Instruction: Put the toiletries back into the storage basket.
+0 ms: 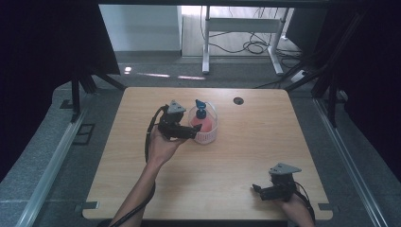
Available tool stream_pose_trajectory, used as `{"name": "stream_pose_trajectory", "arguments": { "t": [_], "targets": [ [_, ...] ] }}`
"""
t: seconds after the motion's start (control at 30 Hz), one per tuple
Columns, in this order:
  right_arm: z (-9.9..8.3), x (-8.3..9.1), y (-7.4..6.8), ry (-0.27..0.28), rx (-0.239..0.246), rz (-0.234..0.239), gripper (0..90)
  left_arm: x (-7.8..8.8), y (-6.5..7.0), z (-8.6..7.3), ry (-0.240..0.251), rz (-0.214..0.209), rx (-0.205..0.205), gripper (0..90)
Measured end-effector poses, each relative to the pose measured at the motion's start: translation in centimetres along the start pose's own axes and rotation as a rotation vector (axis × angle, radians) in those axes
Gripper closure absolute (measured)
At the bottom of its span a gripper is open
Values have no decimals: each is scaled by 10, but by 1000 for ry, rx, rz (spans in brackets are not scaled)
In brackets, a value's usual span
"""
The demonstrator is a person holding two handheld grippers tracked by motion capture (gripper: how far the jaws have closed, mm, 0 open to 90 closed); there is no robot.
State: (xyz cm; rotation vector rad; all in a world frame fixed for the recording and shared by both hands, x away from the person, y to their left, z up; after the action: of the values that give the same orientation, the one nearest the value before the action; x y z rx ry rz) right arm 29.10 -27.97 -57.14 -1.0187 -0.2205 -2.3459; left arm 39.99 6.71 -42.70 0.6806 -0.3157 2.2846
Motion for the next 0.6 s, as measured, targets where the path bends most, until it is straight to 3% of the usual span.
{"name": "stream_pose_trajectory", "arguments": {
  "t": [0.6],
  "targets": [
    [0,0,0,0,0,-1,0,22,2,-13,23,-9,20,129]
  ]
}}
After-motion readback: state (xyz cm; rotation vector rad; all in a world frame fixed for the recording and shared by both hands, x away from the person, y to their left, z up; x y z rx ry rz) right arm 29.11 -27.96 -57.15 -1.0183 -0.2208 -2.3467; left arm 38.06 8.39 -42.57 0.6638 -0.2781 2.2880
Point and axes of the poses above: each handheld gripper's, and its own axes: x roughly backward along the jaws, z roughly out of its top, y roughly to its right, the point moved 4 cm from there along -x, roughly forward along the jaws, and after that the axes turned 6 degrees about -x, right-handed, at the moved point
